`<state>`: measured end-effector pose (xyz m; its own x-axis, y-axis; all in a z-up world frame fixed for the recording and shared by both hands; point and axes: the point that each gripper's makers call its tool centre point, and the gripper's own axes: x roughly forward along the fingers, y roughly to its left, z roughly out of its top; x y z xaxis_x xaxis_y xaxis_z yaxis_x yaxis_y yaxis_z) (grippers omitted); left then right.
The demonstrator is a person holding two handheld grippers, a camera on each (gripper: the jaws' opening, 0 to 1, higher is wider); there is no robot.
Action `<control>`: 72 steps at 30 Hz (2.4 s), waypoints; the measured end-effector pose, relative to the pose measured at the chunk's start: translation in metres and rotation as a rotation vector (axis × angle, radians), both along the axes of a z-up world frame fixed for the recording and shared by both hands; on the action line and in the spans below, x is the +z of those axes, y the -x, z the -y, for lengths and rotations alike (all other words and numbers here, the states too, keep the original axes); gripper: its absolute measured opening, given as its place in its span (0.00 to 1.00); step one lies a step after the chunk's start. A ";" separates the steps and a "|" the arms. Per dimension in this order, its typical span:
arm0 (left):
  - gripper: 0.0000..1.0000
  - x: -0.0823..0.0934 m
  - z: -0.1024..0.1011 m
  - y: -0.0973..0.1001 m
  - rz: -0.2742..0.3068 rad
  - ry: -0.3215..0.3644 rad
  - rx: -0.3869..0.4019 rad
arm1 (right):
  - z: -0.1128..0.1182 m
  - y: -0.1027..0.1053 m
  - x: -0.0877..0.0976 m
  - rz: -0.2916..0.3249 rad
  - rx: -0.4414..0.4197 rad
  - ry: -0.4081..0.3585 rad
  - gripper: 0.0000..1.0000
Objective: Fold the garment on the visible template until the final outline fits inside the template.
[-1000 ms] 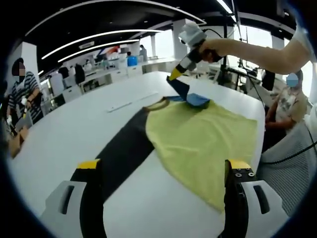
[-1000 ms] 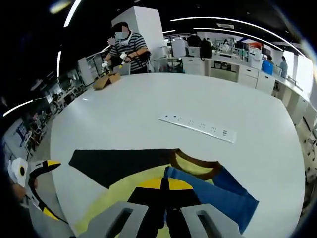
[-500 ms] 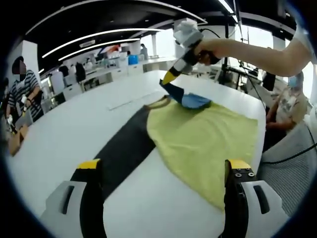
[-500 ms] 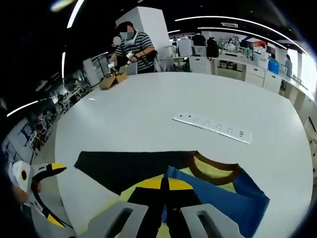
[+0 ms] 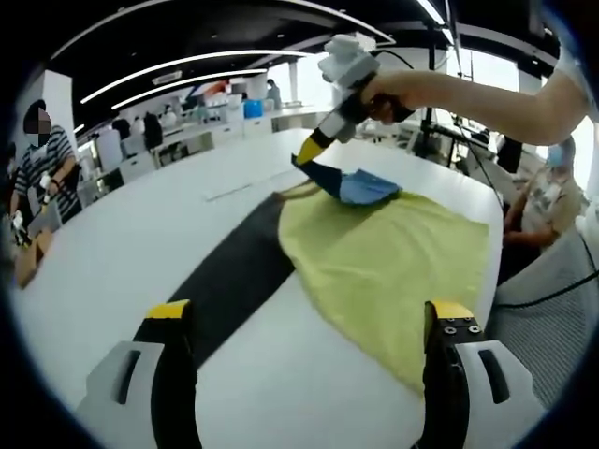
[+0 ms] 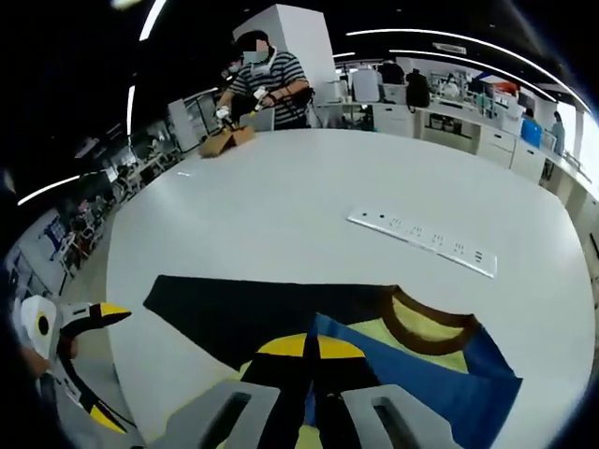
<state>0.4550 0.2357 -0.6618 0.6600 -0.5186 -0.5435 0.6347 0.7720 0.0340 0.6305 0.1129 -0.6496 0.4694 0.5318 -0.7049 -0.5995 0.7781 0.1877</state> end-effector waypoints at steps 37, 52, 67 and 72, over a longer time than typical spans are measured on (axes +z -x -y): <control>0.98 -0.007 -0.017 0.005 -0.017 0.003 0.048 | -0.057 0.007 -0.047 -0.100 -0.009 -0.168 0.06; 0.98 0.001 -0.012 -0.012 0.004 0.019 0.082 | -0.007 -0.003 -0.027 0.090 0.020 -0.061 0.50; 0.81 -0.005 -0.002 -0.045 0.018 0.037 0.138 | 0.066 0.009 -0.018 0.222 0.008 -0.005 0.67; 0.73 -0.012 0.000 -0.053 0.023 0.015 0.149 | 0.095 0.014 -0.020 0.247 -0.013 0.016 0.63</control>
